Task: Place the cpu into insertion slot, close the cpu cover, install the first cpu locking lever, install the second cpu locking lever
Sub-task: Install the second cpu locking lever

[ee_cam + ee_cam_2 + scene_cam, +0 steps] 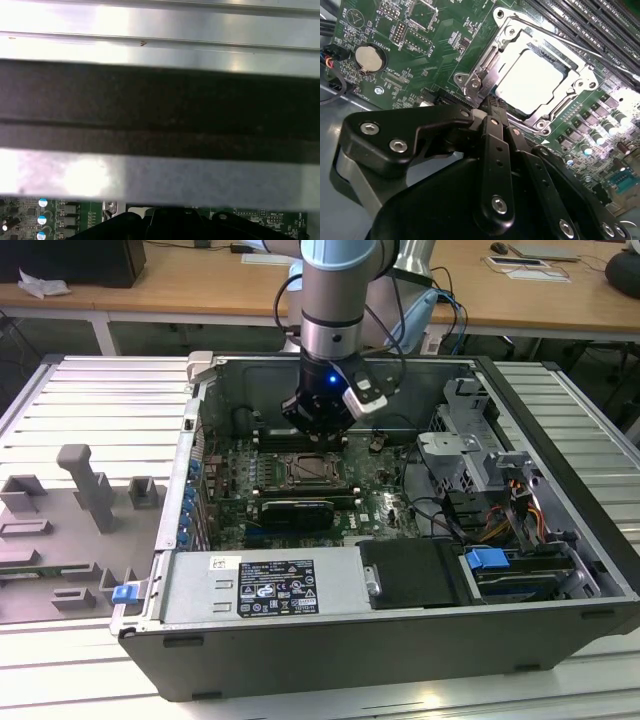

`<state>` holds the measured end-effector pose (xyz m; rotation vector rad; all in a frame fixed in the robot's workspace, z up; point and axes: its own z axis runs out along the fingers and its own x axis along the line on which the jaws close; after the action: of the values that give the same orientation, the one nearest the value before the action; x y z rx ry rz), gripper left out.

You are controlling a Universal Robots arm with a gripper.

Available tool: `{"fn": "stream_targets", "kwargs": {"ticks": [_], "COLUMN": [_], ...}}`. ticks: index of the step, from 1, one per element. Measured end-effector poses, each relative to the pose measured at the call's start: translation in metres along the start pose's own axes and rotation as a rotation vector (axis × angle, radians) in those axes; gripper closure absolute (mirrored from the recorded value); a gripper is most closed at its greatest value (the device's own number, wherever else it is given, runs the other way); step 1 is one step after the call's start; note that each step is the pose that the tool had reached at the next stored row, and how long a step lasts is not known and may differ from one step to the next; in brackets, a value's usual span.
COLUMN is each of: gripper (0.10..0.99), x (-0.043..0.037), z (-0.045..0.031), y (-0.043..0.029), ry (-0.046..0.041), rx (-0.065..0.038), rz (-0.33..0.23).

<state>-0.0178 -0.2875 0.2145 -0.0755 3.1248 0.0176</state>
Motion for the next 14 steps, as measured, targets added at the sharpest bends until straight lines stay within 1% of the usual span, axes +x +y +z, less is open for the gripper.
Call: {"fn": "stream_targets", "kwargs": {"ticks": [5, 7, 9, 10, 11, 12, 14], "gripper": [0.980, 0.980, 0.980, 0.980, 0.980, 0.980, 0.980], "x": [0.0001, 0.0000, -0.0001, -0.0003, -0.0004, -0.0004, 0.0000], "z": [-0.0010, -0.0072, -0.0167, -0.0249, -0.0314, -0.0328, -0.0329], "y": [-0.0026, -0.0026, -0.0025, -0.0024, -0.0024, -0.0035, -0.0091], "ry": [0.0001, -0.0001, 0.0000, 0.0000, 0.0001, -0.0002, -0.0001], "rx": [0.000, 0.000, 0.000, 0.000, 0.000, -0.001, -0.002], "rz": [0.000, 0.000, 0.000, 0.000, 0.000, 0.000, 0.000]}}
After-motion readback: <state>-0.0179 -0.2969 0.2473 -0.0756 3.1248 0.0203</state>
